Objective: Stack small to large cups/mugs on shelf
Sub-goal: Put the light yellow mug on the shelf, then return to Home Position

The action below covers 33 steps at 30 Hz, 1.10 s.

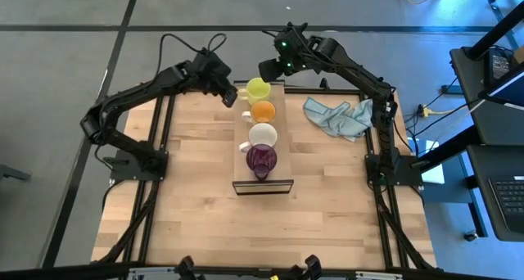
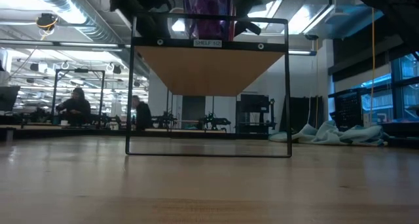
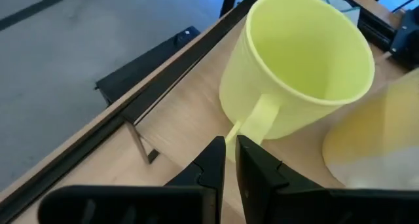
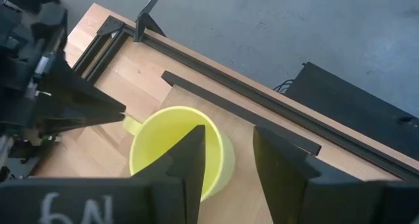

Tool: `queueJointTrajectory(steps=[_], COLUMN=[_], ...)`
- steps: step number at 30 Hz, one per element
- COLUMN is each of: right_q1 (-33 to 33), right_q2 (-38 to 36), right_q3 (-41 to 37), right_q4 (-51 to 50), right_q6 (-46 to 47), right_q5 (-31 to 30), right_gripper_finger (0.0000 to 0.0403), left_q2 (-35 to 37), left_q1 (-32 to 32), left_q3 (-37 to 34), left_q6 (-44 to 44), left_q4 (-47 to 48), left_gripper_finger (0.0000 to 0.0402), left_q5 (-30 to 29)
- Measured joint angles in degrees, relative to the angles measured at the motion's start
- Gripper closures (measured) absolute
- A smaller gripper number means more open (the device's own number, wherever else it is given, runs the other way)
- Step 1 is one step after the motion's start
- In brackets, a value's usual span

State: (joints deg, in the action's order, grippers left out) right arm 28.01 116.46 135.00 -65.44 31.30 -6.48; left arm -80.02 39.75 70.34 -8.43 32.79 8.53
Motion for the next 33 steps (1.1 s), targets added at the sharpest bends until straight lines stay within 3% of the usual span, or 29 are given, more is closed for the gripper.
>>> queueJointTrajectory(steps=[23, 33], right_q1=[0.0, -0.01], right_q2=[0.0, 0.0], right_q3=[0.0, -0.02], right_q4=[-0.36, -1.36], right_q6=[-0.06, -0.23], right_q5=[0.0, 0.0], right_gripper_finger=[0.0273, 0.0273], left_q2=[-2.3, -1.19], left_q1=[-0.59, 1.47], left_q3=[0.01, 0.01], left_q6=[-1.64, -0.3], left_q4=[-2.74, -1.49], left_gripper_finger=[0.0371, 0.0371], left_q5=[3.1, 0.92])
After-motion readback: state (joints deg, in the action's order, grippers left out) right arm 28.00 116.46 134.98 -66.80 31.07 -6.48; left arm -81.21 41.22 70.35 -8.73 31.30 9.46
